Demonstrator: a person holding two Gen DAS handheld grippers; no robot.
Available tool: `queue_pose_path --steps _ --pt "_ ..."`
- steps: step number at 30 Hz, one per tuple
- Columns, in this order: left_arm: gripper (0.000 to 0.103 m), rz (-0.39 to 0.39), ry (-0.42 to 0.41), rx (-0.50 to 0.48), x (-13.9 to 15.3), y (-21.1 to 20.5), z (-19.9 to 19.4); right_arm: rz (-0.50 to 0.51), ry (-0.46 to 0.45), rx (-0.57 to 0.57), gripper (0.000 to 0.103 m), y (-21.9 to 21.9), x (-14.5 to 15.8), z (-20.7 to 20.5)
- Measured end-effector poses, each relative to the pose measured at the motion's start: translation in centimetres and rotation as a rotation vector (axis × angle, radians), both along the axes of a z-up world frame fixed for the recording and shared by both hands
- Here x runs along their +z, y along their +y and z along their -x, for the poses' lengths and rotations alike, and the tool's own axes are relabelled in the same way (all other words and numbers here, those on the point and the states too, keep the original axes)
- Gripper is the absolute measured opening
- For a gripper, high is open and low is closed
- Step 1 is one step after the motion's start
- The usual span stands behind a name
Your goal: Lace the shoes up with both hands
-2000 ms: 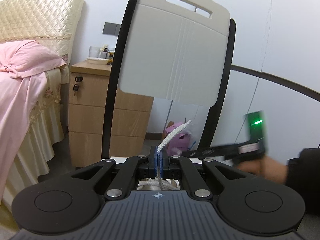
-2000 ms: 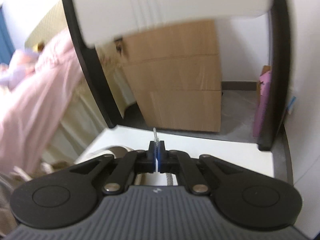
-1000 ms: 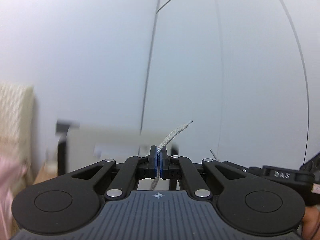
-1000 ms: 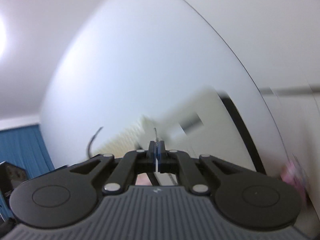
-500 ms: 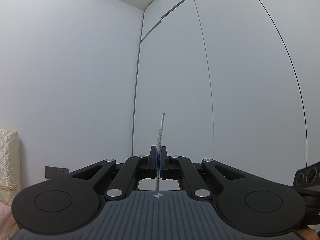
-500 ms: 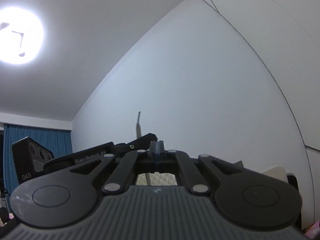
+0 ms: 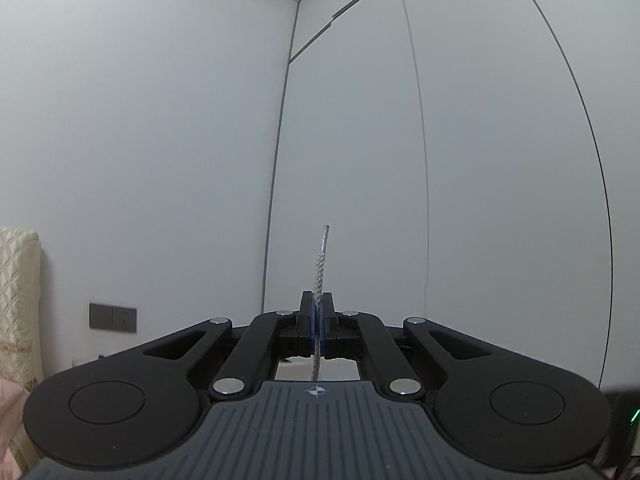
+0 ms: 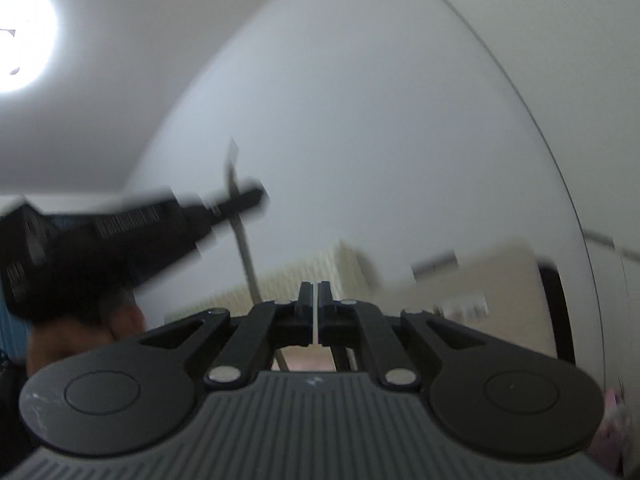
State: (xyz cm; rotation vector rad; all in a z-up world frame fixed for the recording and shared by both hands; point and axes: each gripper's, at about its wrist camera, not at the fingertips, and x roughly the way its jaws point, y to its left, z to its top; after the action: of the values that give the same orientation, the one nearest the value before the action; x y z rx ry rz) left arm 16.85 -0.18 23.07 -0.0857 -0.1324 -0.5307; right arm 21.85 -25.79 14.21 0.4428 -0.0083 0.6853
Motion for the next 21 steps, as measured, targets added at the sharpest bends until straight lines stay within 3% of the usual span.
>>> queue_pose_path --steps 1,5,8,11,13,15,19,21 --pt "0.003 0.000 0.009 0.007 -0.5 0.0 0.1 0.041 0.063 0.002 0.006 -0.1 -1.5 -0.6" --pt "0.003 0.011 0.048 0.031 -2.9 0.2 0.5 0.159 0.421 0.015 0.032 -0.2 -11.2 -3.4" --pt "0.003 0.027 0.088 0.051 -4.8 0.3 0.3 0.189 0.676 -0.011 0.032 -0.4 -18.9 -4.1" --pt "0.003 0.031 0.165 0.073 -8.3 1.4 -0.2 0.157 0.829 -0.027 0.032 -0.8 -23.6 -4.1" --pt "0.003 0.036 0.234 0.082 -11.0 2.5 -0.7 0.128 0.844 -0.013 0.032 -0.6 -24.8 -3.9" --pt "0.003 0.042 0.314 0.097 -13.9 3.0 -0.8 0.126 0.791 0.020 0.032 0.6 -24.1 -3.9" --pt "0.003 0.112 0.457 0.070 -19.3 5.1 -1.1 0.182 0.589 0.125 0.034 3.1 -21.1 -2.5" --pt "0.003 0.154 0.518 0.050 -20.5 6.0 -0.7 0.206 0.497 0.177 0.036 4.2 -19.7 -1.2"
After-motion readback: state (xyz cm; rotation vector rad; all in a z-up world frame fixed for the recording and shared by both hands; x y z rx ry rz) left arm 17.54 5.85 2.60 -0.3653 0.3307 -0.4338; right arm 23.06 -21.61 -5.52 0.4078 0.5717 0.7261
